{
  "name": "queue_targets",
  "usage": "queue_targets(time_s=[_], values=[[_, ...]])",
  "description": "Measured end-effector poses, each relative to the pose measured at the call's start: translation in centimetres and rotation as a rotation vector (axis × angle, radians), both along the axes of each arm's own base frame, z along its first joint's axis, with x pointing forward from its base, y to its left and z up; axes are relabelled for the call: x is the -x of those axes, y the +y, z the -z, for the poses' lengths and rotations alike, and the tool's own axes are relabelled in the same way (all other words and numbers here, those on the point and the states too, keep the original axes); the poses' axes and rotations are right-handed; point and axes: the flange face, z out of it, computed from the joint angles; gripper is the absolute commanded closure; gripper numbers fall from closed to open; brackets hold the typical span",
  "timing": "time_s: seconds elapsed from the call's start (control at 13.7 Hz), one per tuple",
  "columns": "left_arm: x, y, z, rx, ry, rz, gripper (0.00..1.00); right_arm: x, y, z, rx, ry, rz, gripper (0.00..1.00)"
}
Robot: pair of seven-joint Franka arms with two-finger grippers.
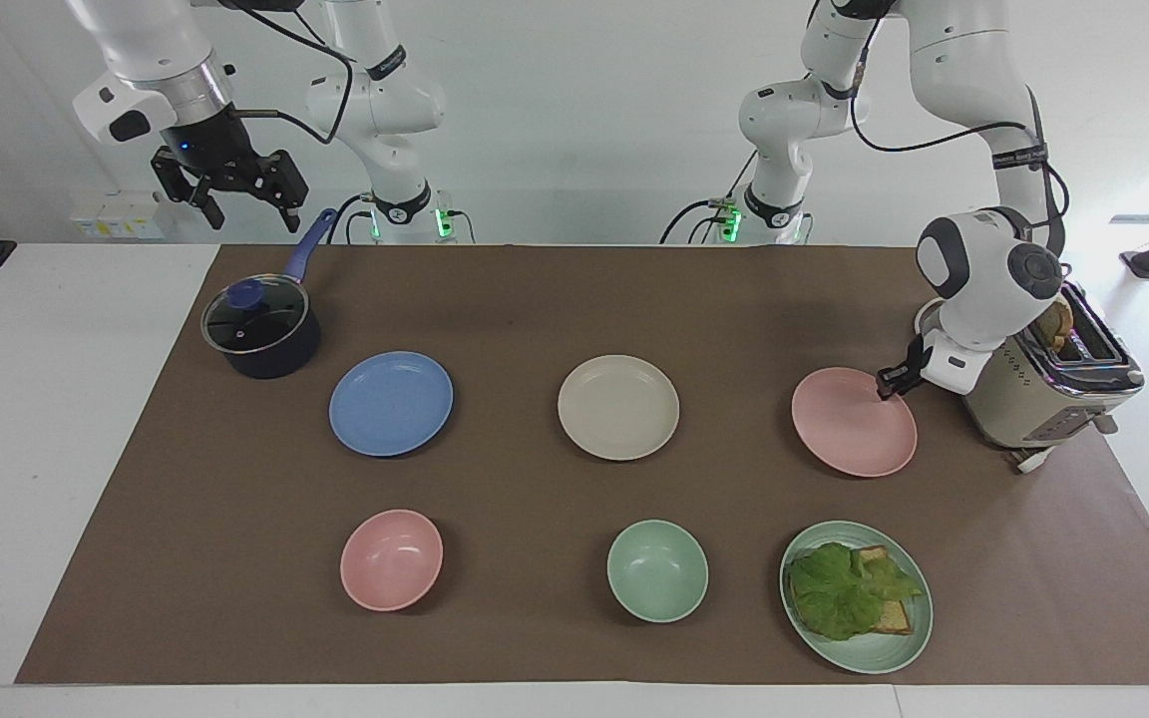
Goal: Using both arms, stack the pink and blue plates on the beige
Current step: 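Grasp the pink plate rim with the left gripper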
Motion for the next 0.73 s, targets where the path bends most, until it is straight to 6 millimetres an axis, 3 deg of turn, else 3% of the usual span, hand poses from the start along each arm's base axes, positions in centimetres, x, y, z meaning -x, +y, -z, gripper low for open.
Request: queue_targets(time_s=[0.29, 0.73], values=[[-0.3, -0.4, -1.3, 0.043, 0.018, -0.002, 1.00, 0.0, 0.0, 0.0, 0.000, 0.000, 0.001, 0.00], [-2.2, -2.2, -6.4, 0.235, 0.030, -0.023, 1.00, 0.0, -0.1, 0.0, 0.000, 0.000, 0.002, 0.00]])
